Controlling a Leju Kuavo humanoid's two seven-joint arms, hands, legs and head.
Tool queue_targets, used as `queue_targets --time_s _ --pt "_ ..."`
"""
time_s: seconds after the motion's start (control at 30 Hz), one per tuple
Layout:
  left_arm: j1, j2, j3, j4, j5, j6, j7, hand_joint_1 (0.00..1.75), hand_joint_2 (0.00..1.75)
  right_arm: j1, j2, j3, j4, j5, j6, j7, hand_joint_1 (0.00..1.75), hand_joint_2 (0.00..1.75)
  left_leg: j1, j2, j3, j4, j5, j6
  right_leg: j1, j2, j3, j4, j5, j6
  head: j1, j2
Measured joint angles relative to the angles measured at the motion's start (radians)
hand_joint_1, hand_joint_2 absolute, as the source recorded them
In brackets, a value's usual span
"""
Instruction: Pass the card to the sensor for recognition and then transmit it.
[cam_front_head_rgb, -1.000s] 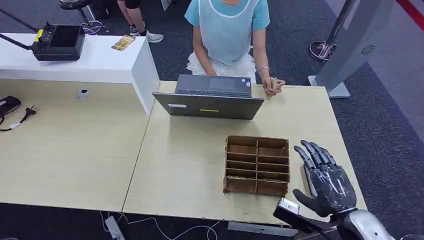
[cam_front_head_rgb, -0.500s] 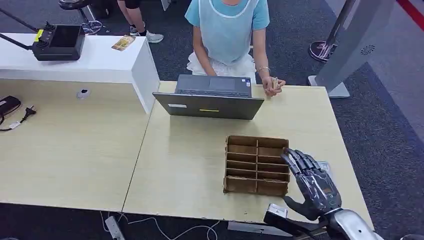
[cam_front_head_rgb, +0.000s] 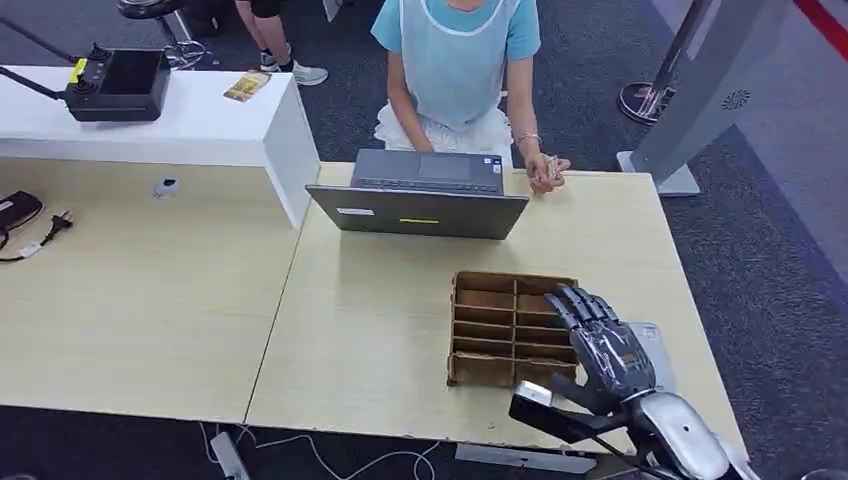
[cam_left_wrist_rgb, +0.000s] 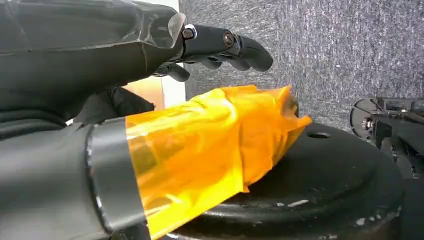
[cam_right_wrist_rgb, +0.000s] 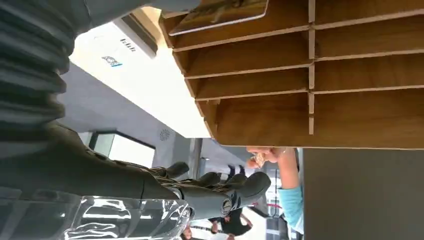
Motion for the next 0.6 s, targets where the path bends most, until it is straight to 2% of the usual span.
queue_targets --time_s 0.47,0.5,0.6 --pt "0.0 0.0 0.0 0.0 0.0 0.0 0.0 0.0 0.0 -0.019 0.011 0.012 0.034 -0.008 -0.003 0.0 0.14 1.75 0.0 0.0 0.0 0.0 0.0 0.0 0.0 0.0 0.0 0.0 0.0 0.0 0.0 0.0" --pt "0.0 0.0 0.0 0.0 0.0 0.0 0.0 0.0 0.0 -0.019 0.012 0.013 0.035 -0.008 -0.003 0.0 0.16 1.75 0.0 0.0 0.0 0.0 0.0 0.0 0.0 0.0 0.0 0.0 0.0 0.0 0.0 0.0" --pt "0.0 0.0 0.0 0.0 0.0 0.0 0.0 0.0 0.0 -0.019 0.012 0.013 0.035 -0.008 -0.003 0.0 0.37 1.75 0.0 0.0 0.0 0.0 0.0 0.0 0.0 0.0 0.0 0.0 0.0 0.0 0.0 0.0"
